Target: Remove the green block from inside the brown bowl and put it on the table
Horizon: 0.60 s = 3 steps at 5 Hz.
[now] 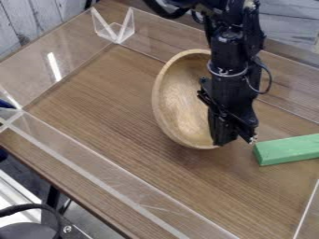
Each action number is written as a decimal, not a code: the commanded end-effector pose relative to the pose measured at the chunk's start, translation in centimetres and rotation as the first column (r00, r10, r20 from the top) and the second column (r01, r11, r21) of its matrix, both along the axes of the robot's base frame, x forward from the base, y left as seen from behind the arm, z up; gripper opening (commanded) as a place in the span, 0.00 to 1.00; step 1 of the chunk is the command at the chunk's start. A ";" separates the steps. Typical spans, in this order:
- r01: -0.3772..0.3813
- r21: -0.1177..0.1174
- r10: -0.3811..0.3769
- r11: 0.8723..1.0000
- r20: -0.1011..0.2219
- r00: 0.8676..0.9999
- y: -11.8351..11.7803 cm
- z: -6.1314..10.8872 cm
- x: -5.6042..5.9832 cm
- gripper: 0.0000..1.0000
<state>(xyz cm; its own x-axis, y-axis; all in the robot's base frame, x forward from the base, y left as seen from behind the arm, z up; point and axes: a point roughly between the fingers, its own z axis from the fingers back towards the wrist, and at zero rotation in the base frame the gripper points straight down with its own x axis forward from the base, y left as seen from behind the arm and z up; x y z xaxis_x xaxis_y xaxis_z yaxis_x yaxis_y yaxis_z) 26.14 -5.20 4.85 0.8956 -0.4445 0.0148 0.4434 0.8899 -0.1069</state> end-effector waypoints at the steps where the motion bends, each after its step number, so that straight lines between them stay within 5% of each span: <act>1: 0.007 -0.012 -0.006 1.000 0.045 0.999 -0.4 1.0 0.6 0.00; 3: 0.003 -0.021 -0.002 1.000 0.046 0.999 -0.6 1.1 0.5 0.00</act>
